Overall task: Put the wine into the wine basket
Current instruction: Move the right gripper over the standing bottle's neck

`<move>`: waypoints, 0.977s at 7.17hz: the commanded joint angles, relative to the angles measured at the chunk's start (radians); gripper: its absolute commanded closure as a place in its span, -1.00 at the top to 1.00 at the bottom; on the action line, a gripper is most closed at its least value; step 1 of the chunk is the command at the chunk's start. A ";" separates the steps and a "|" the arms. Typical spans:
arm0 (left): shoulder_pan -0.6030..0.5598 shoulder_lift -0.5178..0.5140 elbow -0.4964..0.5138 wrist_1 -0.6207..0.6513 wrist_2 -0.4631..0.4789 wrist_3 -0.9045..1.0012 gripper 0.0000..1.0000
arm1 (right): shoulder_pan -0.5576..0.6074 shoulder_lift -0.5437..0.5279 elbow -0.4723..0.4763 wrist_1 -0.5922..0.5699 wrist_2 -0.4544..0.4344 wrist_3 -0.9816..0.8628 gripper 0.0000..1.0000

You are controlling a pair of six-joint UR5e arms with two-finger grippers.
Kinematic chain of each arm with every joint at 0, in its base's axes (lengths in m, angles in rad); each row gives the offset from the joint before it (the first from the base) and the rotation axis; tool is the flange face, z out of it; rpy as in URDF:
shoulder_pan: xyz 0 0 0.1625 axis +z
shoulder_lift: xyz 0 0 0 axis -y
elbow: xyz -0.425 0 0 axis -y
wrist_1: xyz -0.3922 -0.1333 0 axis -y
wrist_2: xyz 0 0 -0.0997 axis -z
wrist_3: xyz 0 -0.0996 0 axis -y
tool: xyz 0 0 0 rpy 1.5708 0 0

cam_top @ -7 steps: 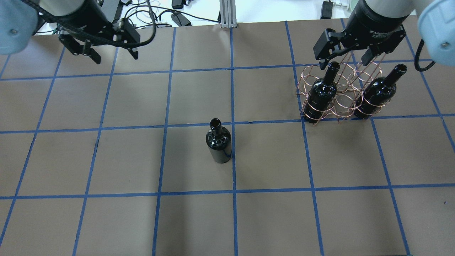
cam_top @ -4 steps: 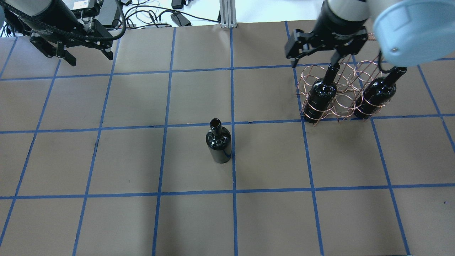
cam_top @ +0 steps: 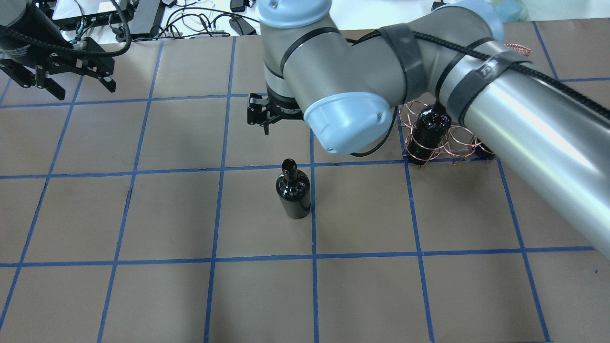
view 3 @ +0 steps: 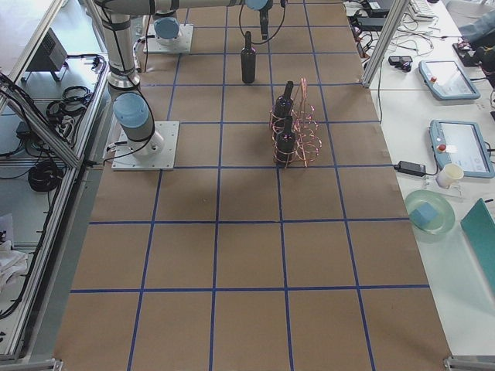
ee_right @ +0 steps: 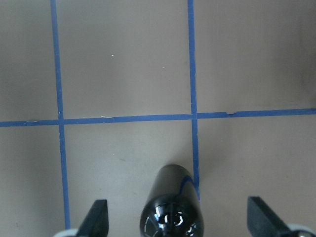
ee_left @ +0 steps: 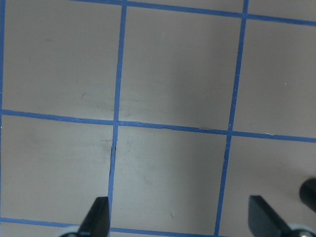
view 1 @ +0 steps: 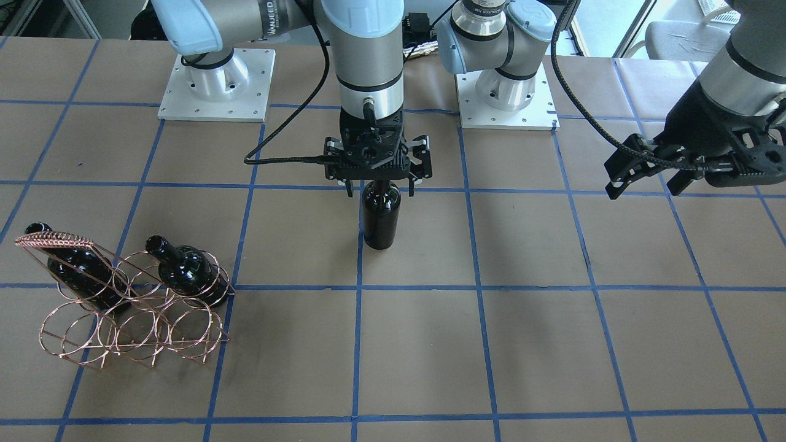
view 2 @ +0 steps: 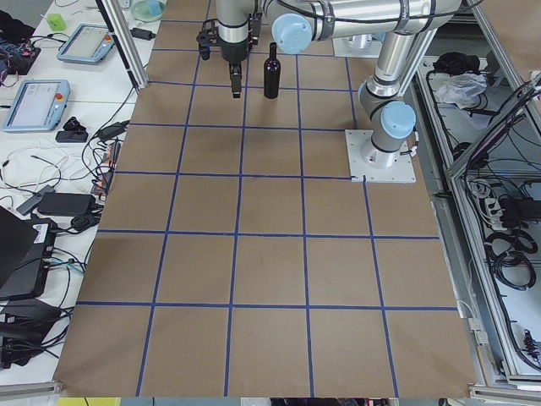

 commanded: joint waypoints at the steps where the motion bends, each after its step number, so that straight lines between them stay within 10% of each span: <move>1: 0.021 0.005 0.000 0.001 0.000 0.033 1.00 | 0.026 0.011 0.023 0.039 -0.003 0.065 1.00; 5: 0.046 0.003 -0.002 -0.009 -0.003 0.051 1.00 | 0.027 0.003 0.066 0.095 -0.006 0.051 0.89; 7: 0.044 0.005 -0.008 -0.009 -0.005 0.051 1.00 | 0.027 0.003 0.066 0.095 -0.002 0.043 0.50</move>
